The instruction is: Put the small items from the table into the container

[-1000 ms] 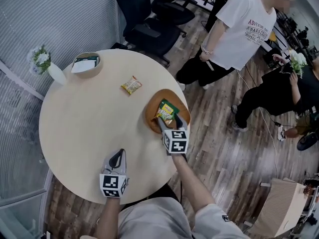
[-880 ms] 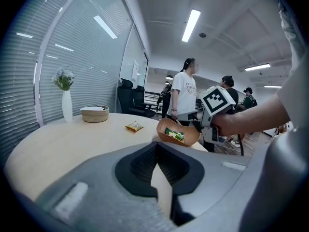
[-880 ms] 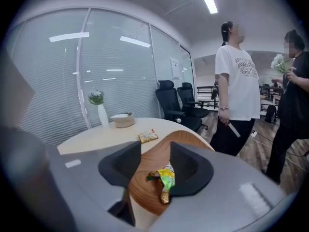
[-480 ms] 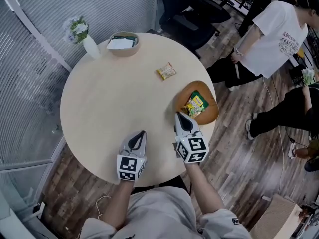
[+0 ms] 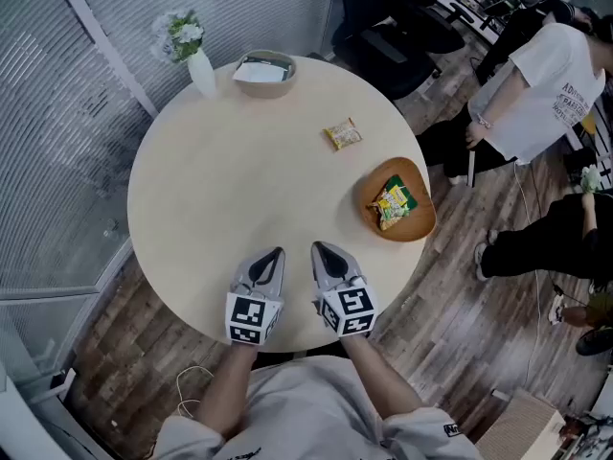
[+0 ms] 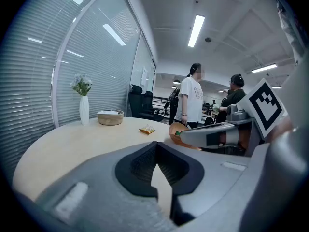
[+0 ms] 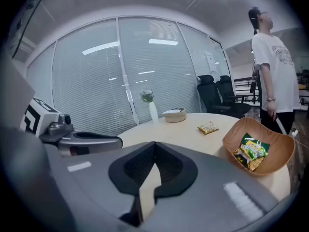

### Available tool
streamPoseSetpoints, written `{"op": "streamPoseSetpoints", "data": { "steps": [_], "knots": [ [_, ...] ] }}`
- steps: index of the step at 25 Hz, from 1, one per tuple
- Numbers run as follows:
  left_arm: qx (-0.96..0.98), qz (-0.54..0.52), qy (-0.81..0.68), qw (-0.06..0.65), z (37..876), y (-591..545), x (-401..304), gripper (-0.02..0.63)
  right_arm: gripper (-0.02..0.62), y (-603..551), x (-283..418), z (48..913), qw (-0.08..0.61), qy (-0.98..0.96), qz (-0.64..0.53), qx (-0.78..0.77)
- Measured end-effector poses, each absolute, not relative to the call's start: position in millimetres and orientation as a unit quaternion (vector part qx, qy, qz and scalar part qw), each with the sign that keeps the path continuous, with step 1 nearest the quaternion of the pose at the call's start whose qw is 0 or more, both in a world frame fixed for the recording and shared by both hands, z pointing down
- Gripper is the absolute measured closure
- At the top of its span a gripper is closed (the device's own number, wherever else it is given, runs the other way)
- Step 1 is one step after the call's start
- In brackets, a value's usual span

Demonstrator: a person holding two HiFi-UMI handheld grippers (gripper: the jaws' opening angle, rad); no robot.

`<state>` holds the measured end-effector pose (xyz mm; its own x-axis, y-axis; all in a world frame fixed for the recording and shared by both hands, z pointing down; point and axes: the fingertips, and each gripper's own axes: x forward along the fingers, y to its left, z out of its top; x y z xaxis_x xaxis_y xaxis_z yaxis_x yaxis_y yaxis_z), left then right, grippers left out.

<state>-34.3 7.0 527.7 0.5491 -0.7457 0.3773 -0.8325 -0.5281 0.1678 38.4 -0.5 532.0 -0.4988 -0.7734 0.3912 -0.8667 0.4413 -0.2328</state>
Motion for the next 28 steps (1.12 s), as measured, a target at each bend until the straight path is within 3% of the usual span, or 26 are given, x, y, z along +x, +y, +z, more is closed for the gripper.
{"op": "streamPoseSetpoints", "data": {
  "steps": [6,15,18,24,28],
  "knots": [
    [0.857,0.114,-0.473,0.173,532,3,-51,0.611,0.594,-17,27,542,0.110,-0.835,0.215,0.494],
    [0.846,0.116,-0.486,0.185,545,-43,-62,0.610,0.583,-159,64,570,0.099,-0.765,0.202,0.603],
    [0.849,0.121,-0.476,0.194,553,-56,-58,0.609,0.531,-203,78,594,0.109,-0.749,0.204,0.621],
    [0.844,0.125,-0.473,0.221,575,-80,-63,0.609,0.366,-287,118,637,0.132,-0.688,0.226,0.676],
    [0.837,0.133,-0.476,0.235,590,-90,-71,0.609,0.348,-326,146,659,0.142,-0.658,0.245,0.698]
  ]
}}
